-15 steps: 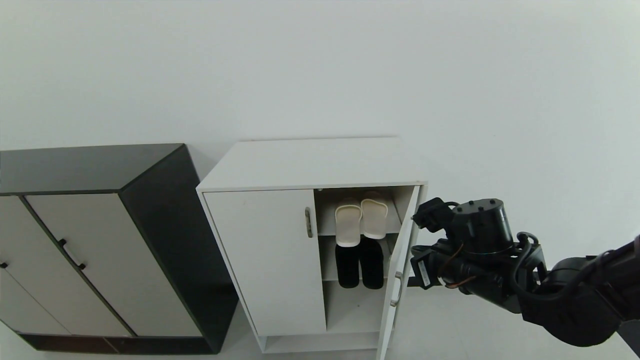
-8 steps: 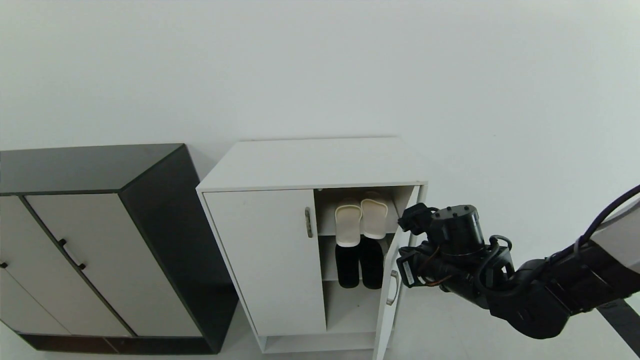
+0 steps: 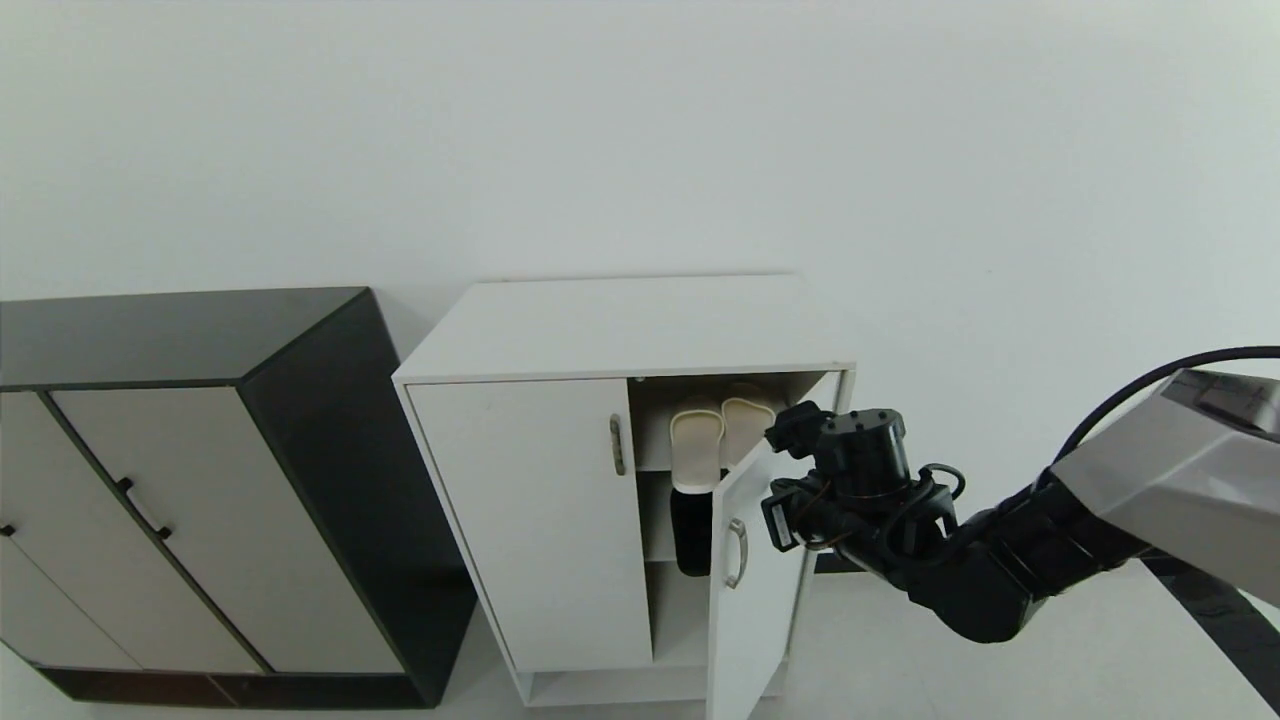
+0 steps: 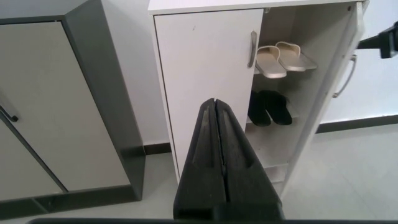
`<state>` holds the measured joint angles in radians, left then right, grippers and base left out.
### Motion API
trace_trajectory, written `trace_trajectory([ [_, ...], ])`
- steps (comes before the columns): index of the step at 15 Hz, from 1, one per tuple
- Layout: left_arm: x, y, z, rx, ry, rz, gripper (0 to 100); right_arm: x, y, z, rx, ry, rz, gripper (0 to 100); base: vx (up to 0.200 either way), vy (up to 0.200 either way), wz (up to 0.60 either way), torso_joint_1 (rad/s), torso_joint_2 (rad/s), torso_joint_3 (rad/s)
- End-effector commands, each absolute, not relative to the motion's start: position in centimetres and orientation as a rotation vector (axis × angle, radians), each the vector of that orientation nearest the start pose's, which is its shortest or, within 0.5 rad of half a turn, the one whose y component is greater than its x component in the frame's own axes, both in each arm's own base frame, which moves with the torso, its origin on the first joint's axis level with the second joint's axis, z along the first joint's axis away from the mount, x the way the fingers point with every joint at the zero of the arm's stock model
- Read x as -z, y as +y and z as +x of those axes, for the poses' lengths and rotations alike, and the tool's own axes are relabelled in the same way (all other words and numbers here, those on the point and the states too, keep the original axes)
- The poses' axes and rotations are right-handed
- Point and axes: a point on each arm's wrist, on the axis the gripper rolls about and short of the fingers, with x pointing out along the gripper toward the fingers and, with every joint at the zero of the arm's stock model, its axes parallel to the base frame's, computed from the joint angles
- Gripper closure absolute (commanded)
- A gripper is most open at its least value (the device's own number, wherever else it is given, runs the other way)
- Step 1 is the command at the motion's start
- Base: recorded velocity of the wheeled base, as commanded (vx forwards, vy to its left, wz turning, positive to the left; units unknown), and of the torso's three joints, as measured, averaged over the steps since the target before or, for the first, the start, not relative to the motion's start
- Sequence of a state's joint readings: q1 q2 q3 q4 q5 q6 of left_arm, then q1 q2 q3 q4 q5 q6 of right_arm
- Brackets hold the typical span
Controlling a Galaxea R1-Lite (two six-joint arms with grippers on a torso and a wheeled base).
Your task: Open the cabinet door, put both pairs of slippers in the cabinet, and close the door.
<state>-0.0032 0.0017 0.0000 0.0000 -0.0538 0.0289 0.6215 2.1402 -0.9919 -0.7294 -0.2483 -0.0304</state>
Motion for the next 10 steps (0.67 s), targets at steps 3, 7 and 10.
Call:
trace_trajectory([
  [3, -7.6, -0.1, -2.3, 0.057, 0.001, 0.029, 100, -6.6, 22.9, 34.1, -0.356, 0.395, -0.212, 100, 0.000, 0.000, 0.00, 0.000, 0.00, 0.000],
  [7, -7.6, -0.1, -2.3, 0.057, 0.001, 0.029, 100, -6.6, 22.8, 34.6, -0.379, 0.390, -0.199, 100, 0.000, 0.000, 0.00, 0.000, 0.00, 0.000],
  [10, -7.6, -0.1, -2.3, 0.057, 0.001, 0.029, 100, -6.8, 23.3, 35.8, -0.376, 0.363, -0.184, 100, 0.000, 0.000, 0.00, 0.000, 0.00, 0.000],
])
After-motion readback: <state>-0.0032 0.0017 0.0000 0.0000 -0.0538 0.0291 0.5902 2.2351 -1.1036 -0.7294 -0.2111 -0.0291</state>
